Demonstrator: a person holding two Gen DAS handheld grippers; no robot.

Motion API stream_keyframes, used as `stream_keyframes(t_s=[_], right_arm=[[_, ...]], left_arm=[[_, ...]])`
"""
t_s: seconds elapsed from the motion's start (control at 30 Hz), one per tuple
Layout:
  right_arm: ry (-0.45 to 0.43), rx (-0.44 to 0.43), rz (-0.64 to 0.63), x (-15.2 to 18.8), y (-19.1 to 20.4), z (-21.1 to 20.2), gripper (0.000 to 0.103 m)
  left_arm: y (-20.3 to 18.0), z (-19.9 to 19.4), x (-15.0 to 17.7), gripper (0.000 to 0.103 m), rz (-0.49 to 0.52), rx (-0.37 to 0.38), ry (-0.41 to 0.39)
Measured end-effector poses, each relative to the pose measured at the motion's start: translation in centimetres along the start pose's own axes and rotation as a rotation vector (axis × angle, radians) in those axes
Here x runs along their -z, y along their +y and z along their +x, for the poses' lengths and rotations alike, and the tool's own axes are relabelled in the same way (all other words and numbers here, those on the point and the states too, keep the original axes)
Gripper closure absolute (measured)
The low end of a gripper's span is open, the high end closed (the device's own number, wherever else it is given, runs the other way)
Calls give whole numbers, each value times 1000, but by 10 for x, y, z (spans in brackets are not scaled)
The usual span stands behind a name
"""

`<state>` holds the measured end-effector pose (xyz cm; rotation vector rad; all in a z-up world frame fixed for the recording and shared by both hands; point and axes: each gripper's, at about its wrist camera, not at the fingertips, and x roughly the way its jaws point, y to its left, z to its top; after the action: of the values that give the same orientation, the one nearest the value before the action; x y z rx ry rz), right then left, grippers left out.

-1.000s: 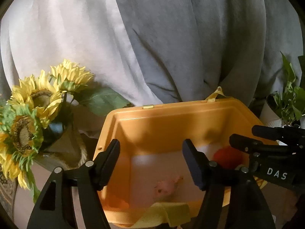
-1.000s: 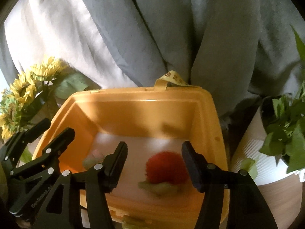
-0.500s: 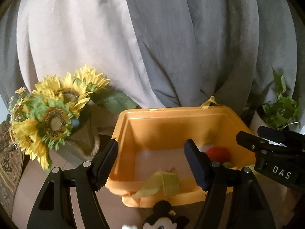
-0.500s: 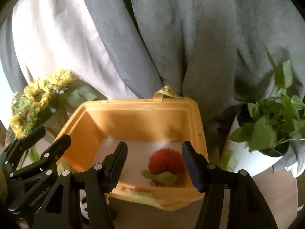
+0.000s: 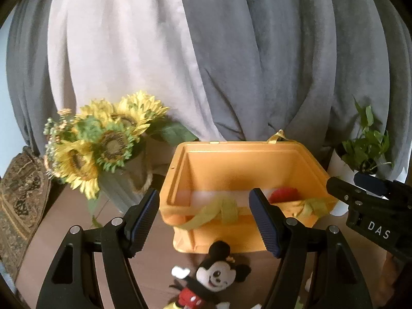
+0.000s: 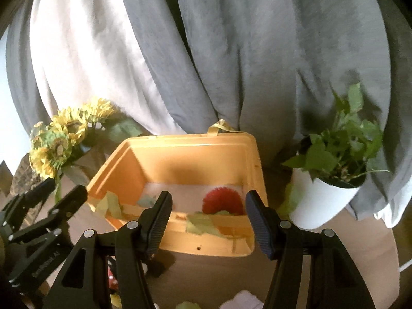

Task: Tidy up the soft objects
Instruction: 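Move both open tools back toward the remaining toys on the table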

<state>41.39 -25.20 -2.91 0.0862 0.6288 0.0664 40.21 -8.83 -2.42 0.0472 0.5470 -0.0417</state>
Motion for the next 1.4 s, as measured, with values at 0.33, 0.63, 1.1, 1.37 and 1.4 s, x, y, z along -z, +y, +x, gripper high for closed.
stream_keyframes(t_s=[0.33, 0.63, 1.1, 1.37, 1.4], right_arm=[[2, 10, -6, 24, -7, -28, 42], [-28, 27, 7, 48, -10, -58, 35], [-147, 59, -59, 87, -9, -102, 28], [-140, 49, -28, 108, -16, -105, 26], [-138, 50, -25, 110, -16, -104, 26]], left_arm=[[-4, -45, 22, 31, -10, -66, -14], [-6, -77, 44, 30, -17, -107, -24], [-11, -115, 92, 28, -68, -170, -28], [-13, -122, 111, 27, -98, -180, -12], [-13, -122, 114, 27, -104, -183, -8]])
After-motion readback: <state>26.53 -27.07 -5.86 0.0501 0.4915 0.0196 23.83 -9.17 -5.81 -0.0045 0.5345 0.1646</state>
